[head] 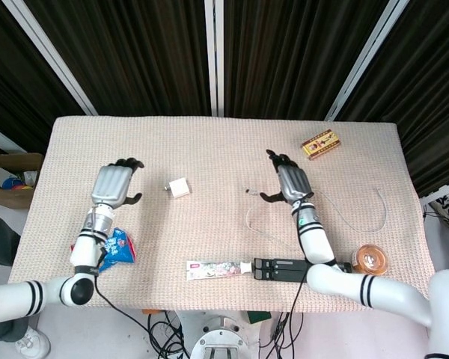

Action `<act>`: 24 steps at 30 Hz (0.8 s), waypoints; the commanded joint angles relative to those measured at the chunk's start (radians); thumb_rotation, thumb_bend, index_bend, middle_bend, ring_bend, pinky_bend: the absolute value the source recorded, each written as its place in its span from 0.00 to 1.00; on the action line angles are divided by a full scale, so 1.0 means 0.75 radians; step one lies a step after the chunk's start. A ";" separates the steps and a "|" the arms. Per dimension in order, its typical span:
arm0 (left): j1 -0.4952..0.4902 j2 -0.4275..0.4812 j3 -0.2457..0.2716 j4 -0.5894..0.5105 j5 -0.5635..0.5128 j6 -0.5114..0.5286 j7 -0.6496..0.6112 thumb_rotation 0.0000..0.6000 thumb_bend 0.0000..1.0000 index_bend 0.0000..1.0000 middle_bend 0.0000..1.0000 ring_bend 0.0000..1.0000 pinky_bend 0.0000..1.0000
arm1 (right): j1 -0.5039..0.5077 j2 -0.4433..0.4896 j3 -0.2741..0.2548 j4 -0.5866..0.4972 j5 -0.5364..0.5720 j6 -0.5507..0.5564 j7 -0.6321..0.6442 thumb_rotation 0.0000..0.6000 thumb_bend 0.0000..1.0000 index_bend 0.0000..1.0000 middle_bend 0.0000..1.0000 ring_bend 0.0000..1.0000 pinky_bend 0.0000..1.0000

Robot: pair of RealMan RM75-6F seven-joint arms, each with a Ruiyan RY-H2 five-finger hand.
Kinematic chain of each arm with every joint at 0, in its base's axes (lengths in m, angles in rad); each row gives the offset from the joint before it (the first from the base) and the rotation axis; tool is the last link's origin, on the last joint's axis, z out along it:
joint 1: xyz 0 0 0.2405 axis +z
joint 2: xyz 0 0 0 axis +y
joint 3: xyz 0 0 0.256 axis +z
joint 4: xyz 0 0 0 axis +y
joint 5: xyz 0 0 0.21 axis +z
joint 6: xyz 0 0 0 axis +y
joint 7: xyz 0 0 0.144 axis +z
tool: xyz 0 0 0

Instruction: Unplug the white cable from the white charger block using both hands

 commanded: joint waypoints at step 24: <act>0.705 0.343 0.377 -0.191 0.714 0.569 -0.233 1.00 0.17 0.27 0.24 0.19 0.26 | -0.851 0.664 -0.543 -0.277 -1.075 0.641 0.577 1.00 0.26 0.04 0.04 0.00 0.00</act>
